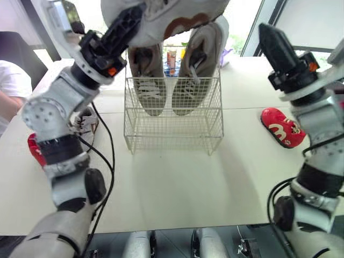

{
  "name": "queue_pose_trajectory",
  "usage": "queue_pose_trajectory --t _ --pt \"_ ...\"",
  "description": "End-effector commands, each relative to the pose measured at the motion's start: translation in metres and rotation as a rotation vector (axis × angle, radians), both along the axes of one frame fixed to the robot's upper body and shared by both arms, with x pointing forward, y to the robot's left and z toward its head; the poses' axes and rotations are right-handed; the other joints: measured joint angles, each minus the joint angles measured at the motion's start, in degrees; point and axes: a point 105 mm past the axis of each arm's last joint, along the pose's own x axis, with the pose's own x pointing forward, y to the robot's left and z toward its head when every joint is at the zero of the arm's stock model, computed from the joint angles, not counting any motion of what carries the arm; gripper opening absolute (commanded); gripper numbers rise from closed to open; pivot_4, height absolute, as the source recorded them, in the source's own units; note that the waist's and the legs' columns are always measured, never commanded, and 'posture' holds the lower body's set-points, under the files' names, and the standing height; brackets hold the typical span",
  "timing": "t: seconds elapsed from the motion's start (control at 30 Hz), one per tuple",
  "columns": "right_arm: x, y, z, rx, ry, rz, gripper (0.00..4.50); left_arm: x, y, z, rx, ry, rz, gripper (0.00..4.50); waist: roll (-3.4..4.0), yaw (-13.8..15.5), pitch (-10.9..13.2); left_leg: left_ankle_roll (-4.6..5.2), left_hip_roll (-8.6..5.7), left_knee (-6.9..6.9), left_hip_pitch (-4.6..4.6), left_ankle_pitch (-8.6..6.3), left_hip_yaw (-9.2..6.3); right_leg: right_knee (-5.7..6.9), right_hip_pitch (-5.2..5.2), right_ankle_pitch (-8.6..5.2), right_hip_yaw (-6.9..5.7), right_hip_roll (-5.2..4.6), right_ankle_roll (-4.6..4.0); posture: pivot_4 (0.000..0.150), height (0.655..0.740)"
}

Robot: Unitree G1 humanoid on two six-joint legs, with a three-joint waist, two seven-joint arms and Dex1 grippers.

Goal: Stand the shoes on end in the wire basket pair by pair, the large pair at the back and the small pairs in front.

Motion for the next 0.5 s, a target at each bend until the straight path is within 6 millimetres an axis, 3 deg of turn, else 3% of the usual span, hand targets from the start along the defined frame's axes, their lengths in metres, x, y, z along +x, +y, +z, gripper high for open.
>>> queue_pose_trajectory --t 0.03,0.23,0.5 --pt "-0.019 0.028 0.017 0.088 -0.040 0.128 4.44 -0.007 0.009 0.016 -0.167 -0.008 0.086 0.28 0.01 -0.01 -0.01 0.00 0.00 0.00 0.02 0.00 0.01 0.00 0.01 0.00 0.01 0.00 0.00 0.150 0.6675" --pt "-0.019 0.068 0.031 0.094 -0.054 0.232 4.44 -0.006 -0.004 0.006 -0.217 0.046 0.077 0.28 0.01 0.07 -0.02 0.07 -0.05 0.00 -0.04 -0.04 0.04 0.00 -0.04 0.00 -0.01 0.07 0.00 0.150 0.6675" --pt "-0.014 0.079 0.037 0.074 -0.077 0.248 4.44 -0.010 -0.017 -0.012 -0.167 0.081 0.049 0.28 0.00 -0.06 -0.02 0.15 -0.07 0.04 -0.07 -0.08 0.02 -0.04 -0.02 0.00 -0.02 0.08 0.00 0.150 0.6675"
